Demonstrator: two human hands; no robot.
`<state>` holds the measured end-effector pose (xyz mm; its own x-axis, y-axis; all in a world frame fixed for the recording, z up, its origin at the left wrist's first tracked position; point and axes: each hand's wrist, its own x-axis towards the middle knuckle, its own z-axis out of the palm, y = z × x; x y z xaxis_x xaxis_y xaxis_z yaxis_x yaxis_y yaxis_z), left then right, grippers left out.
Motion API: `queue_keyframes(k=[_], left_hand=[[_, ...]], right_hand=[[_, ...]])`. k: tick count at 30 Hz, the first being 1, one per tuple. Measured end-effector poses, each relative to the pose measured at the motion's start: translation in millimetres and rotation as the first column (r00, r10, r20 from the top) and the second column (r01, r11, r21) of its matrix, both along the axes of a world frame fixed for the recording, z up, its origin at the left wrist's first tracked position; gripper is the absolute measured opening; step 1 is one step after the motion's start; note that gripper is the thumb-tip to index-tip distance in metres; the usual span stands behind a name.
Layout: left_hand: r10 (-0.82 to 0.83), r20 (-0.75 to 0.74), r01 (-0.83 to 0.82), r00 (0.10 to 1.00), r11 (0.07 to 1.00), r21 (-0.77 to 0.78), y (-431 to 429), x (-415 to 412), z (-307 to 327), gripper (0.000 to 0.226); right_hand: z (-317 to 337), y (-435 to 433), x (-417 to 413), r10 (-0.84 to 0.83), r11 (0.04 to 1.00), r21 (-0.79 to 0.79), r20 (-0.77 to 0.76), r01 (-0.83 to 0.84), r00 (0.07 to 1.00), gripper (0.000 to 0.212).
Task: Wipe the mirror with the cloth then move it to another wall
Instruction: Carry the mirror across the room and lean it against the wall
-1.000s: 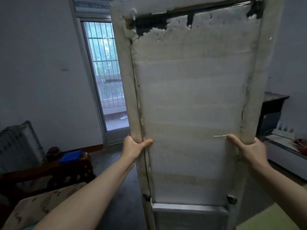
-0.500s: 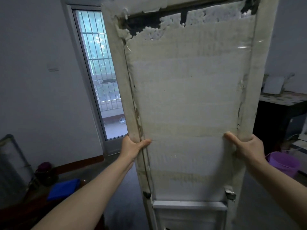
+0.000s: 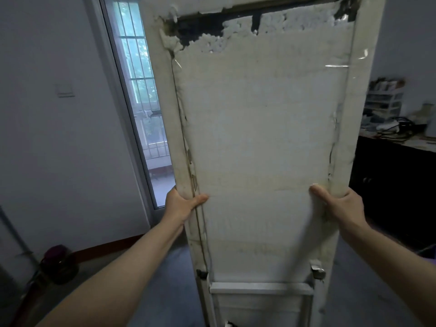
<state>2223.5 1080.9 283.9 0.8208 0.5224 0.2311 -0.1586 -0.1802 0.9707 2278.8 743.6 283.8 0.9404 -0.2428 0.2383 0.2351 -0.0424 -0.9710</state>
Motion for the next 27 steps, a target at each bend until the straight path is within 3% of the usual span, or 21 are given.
queue_keyframes(k=[6,13,20,23,27], left_hand=[[0.059,-0.026,-0.059,0.998,0.998,-0.011,76,88,-2,0.043],[0.082,-0.001,-0.082,0.997,0.996,-0.037,164,163,-1,0.031],[0.159,-0.021,-0.16,0.987,0.987,-0.009,262,228,0,0.035],[0.228,-0.058,-0.228,0.972,0.974,0.02,299,257,2,0.021],[0.287,-0.083,-0.287,0.954,0.958,0.011,348,292,3,0.036]], right_hand=[[5,83,113,0.093,0.996,-0.008,-0.043,-0.093,0.995,0.025],[0,181,230,0.16,0.986,-0.042,-0.069,-0.163,0.985,0.05],[2,296,324,0.245,0.967,-0.066,-0.036,-0.247,0.969,0.027],[0,339,363,0.279,0.957,-0.073,-0.036,-0.281,0.959,0.031],[-6,400,423,0.369,0.926,-0.065,-0.06,-0.373,0.927,0.033]])
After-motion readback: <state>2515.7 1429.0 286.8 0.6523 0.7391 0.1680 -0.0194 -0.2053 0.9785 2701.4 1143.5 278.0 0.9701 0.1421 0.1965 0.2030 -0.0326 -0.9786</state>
